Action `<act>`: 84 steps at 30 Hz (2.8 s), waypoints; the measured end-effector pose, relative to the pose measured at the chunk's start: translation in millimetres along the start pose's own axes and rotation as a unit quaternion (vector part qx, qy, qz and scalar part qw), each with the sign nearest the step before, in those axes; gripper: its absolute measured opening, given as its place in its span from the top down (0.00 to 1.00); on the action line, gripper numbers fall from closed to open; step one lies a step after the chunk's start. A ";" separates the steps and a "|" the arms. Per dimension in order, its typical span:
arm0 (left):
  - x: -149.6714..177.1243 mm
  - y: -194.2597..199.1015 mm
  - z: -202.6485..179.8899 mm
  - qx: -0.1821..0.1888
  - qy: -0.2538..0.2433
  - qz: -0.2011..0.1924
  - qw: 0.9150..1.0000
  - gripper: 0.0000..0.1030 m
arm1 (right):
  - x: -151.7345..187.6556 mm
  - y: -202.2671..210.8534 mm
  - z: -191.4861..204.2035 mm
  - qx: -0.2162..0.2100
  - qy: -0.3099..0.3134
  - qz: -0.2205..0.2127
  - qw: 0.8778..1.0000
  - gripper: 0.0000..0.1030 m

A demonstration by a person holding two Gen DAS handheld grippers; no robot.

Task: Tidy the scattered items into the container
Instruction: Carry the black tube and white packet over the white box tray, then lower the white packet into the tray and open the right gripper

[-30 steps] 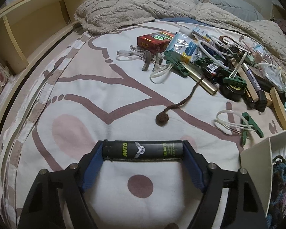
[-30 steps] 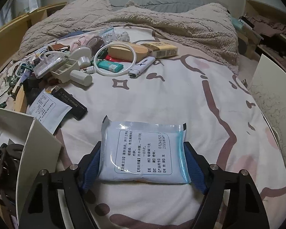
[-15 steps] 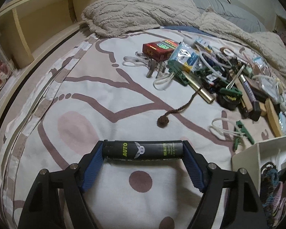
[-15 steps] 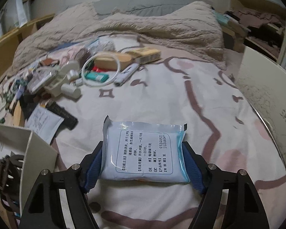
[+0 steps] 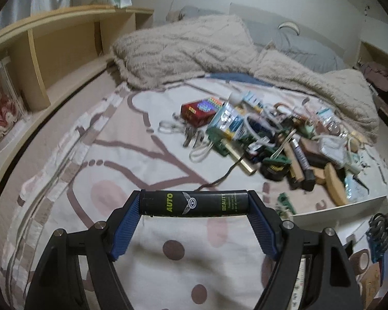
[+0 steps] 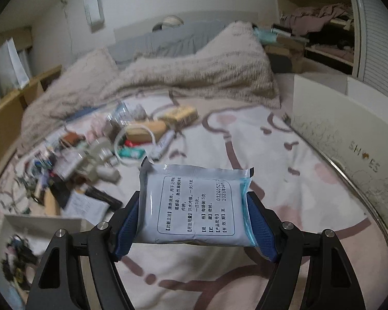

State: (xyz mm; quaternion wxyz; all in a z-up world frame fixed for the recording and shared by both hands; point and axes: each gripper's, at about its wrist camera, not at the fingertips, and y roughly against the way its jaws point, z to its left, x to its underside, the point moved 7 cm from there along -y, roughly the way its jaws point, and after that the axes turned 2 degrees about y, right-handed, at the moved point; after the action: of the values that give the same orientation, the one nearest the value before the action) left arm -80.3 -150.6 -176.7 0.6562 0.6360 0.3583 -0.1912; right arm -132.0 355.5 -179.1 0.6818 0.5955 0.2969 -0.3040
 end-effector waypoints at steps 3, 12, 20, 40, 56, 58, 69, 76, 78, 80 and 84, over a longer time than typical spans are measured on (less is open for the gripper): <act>-7.3 13.5 -4.7 0.009 -0.003 -0.026 1.000 0.23 | -8.8 16.7 13.0 -0.022 0.004 -0.025 0.999 0.25; -22.9 54.8 -32.1 0.052 -0.031 -0.104 0.993 0.23 | -17.4 50.0 68.9 -0.140 0.021 -0.041 0.989 0.25; -16.7 74.8 -68.6 0.103 -0.073 -0.125 0.984 0.23 | -5.7 69.4 113.1 -0.209 0.054 -0.030 0.976 0.25; 35.9 67.9 -137.6 0.185 -0.160 -0.037 0.969 0.23 | 80.8 74.5 212.5 -0.291 0.254 0.087 0.918 0.25; 55.6 71.1 -157.3 0.222 -0.197 0.000 0.955 0.23 | 130.5 72.8 233.9 -0.288 0.342 0.147 0.882 0.23; 58.3 71.5 -159.8 0.232 -0.199 0.008 0.952 0.23 | 132.2 70.1 233.0 -0.280 0.344 0.150 0.883 0.19; 75.9 70.7 -171.9 0.259 -0.225 0.041 0.938 0.23 | 146.4 72.9 232.3 -0.272 0.390 0.155 0.866 0.08; 87.5 71.0 -179.0 0.272 -0.250 0.060 0.927 0.23 | 140.1 78.8 228.7 -0.280 0.386 0.151 0.866 0.08; 91.4 72.2 -181.4 0.274 -0.262 0.063 0.923 0.23 | 136.9 79.0 226.5 -0.276 0.386 0.148 0.868 0.08; 96.1 73.8 -183.8 0.276 -0.279 0.067 0.917 0.23 | 133.9 78.2 225.1 -0.273 0.384 0.145 0.870 0.08; 104.8 78.6 -187.6 0.285 -0.308 0.077 0.905 0.23 | 129.7 74.4 220.9 -0.269 0.375 0.146 0.875 0.08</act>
State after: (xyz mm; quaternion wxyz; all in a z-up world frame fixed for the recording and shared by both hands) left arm 2.9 62.4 -184.4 0.5372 0.7311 0.0188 -0.4202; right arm 17.4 136.3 -206.3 0.6896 0.4949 0.5107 0.1368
